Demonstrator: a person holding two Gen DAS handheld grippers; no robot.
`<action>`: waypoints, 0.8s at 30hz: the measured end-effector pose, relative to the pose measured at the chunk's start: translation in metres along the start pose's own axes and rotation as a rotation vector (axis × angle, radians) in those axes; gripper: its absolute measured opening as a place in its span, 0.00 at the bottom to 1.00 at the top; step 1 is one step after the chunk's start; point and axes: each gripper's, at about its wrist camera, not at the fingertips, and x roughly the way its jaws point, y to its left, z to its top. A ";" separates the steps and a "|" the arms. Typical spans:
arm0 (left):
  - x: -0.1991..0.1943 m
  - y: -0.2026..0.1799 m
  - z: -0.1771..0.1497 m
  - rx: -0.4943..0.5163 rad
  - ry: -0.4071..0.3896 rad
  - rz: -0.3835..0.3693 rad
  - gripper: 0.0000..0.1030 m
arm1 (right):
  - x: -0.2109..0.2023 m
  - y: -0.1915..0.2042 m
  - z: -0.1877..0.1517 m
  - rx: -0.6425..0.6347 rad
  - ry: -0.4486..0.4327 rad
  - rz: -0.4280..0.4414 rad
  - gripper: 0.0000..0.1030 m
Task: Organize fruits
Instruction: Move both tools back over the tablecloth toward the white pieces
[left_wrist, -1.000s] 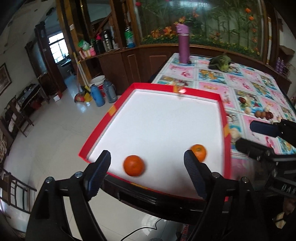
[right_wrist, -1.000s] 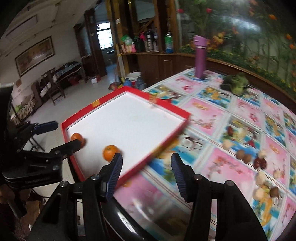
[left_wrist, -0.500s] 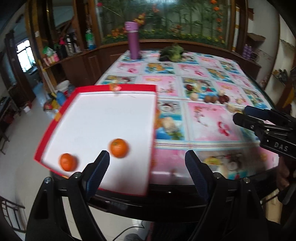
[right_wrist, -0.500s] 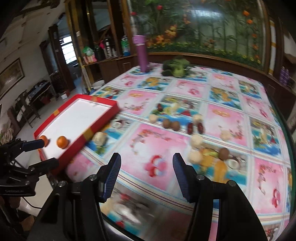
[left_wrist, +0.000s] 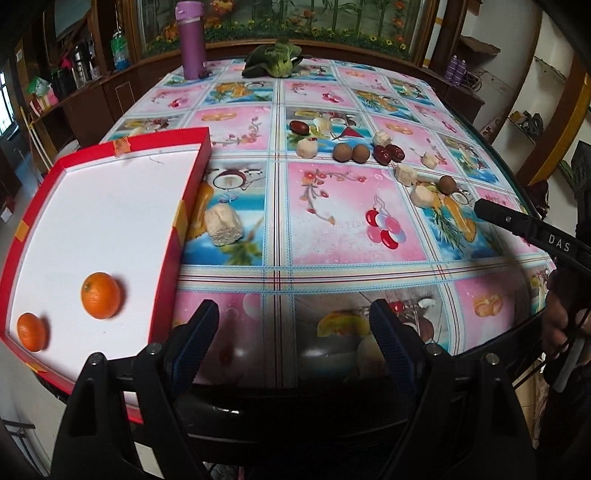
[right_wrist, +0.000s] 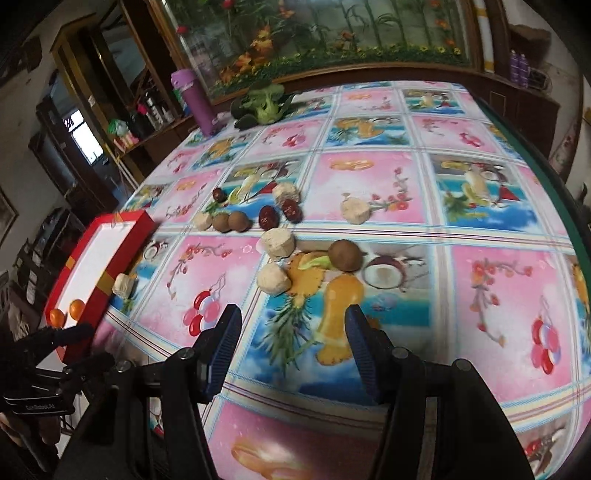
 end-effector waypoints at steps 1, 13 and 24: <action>0.002 0.001 0.002 -0.007 0.004 -0.001 0.81 | 0.006 0.006 0.003 -0.010 0.003 0.003 0.56; 0.023 0.029 0.018 -0.122 0.059 -0.033 0.81 | 0.052 0.019 0.021 -0.076 0.056 -0.023 0.30; 0.040 0.035 0.047 -0.170 0.069 -0.064 0.81 | 0.050 0.010 0.023 -0.048 0.053 0.059 0.30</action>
